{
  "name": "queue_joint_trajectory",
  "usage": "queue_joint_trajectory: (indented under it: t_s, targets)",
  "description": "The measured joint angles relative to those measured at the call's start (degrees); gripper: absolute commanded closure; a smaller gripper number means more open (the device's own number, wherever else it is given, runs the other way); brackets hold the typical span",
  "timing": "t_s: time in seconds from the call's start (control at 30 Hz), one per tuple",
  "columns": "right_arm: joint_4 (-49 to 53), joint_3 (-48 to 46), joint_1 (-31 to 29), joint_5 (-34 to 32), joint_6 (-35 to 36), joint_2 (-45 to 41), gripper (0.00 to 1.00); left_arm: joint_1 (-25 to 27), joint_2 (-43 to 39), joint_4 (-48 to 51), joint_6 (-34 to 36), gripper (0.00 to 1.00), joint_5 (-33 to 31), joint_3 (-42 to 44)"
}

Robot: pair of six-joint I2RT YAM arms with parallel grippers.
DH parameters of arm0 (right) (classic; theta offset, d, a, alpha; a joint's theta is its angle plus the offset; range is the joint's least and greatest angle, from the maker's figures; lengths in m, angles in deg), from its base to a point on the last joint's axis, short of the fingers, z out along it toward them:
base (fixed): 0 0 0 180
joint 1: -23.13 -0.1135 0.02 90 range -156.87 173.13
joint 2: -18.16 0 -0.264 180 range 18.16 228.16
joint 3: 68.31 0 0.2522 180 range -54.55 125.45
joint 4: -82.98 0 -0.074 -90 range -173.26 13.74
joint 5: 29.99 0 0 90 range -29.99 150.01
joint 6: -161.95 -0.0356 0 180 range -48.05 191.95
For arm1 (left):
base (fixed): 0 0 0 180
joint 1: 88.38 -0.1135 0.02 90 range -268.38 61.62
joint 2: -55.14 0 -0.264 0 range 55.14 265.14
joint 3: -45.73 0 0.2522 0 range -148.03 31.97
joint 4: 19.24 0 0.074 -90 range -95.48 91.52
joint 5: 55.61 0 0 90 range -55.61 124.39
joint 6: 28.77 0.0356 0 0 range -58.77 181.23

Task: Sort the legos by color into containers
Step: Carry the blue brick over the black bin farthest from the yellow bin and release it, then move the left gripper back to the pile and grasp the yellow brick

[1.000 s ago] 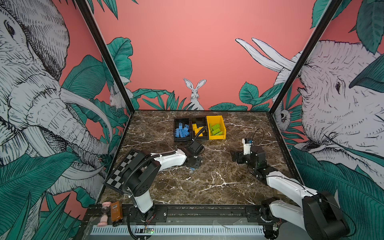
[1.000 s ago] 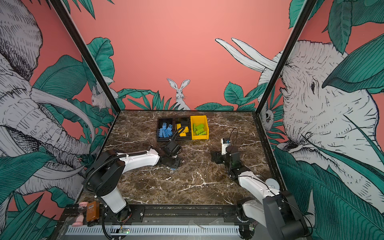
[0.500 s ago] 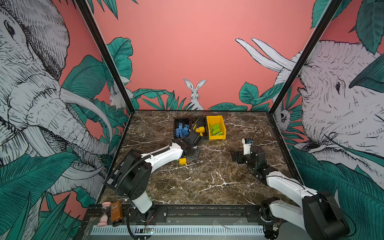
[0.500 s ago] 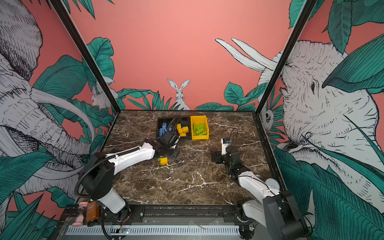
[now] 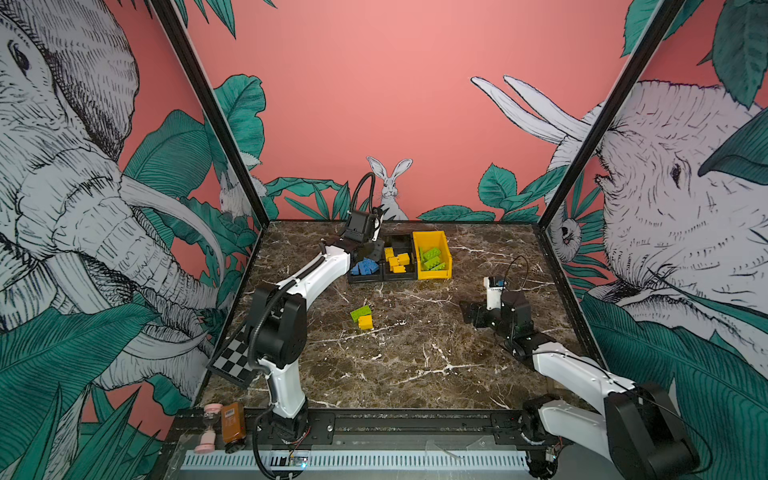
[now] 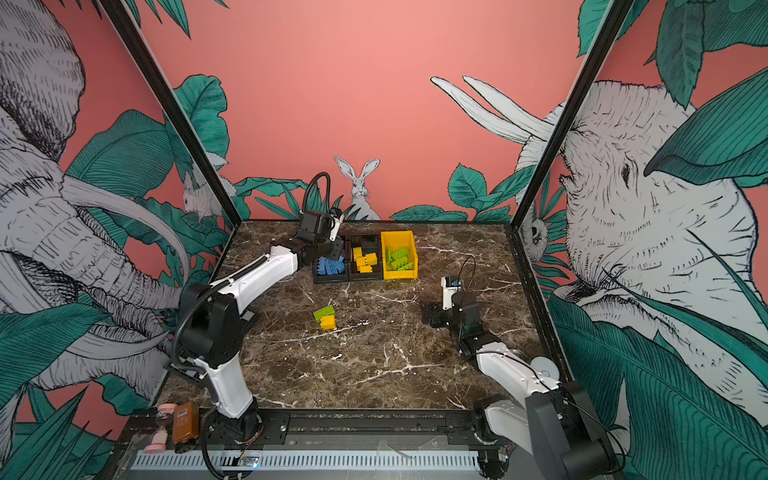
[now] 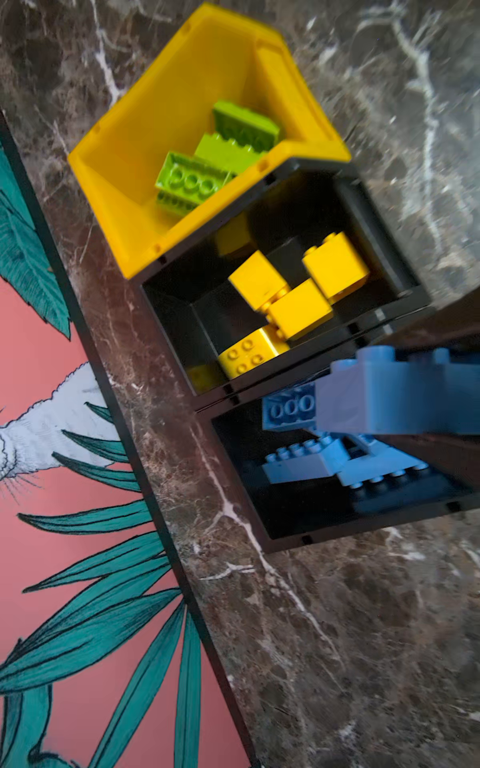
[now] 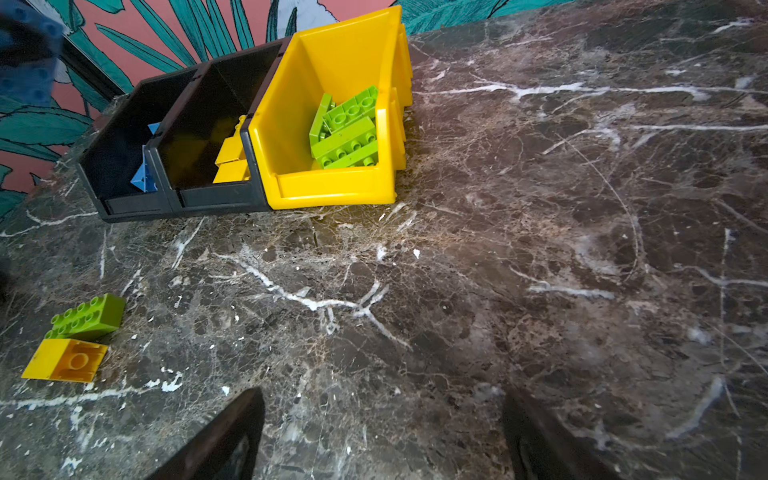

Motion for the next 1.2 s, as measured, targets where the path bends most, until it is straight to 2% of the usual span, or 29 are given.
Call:
queue_joint_trajectory:
  t_s: [0.17, 0.4, 0.5, 0.67, 0.83, 1.0, 1.1, 1.2]
  targets:
    - [-0.3, 0.0, 0.0, 0.0, 0.0, 0.3, 0.12, -2.6, 9.2, 0.1, 1.1, 0.83, 2.8, -7.5]
    - [-0.6, 1.1, 0.0, 0.0, 0.0, 1.5, 0.12, -4.2, 13.0, 2.2, 1.3, 0.76, 5.5, -10.8]
    - [-0.8, 1.1, 0.0, 0.0, 0.0, 1.6, 0.12, -4.5, 13.3, 3.0, 1.3, 0.68, 6.1, -11.1]
    - [-0.8, 1.1, 0.0, 0.0, 0.0, 1.6, 0.12, -4.9, 14.0, 3.8, 1.2, 0.44, 6.3, -11.6]
    - [-0.8, 1.1, 0.0, 0.0, 0.0, 1.6, 0.12, -5.2, 13.6, 5.7, 1.1, 0.39, 5.8, -12.0]
    - [-0.8, 1.1, 0.0, 0.0, 0.1, 1.4, 0.12, -5.1, 7.5, 9.5, -1.9, 0.36, 5.2, -9.2]
    - [-0.7, 1.1, 0.0, 0.0, 0.1, 1.3, 0.12, -4.2, -3.0, 11.5, -4.9, 0.3, 4.5, -0.7]
    - [-0.8, 1.1, 0.0, 0.0, 0.0, 1.2, 0.12, -1.7, -13.8, 13.6, -8.2, 0.29, 2.5, 8.2]
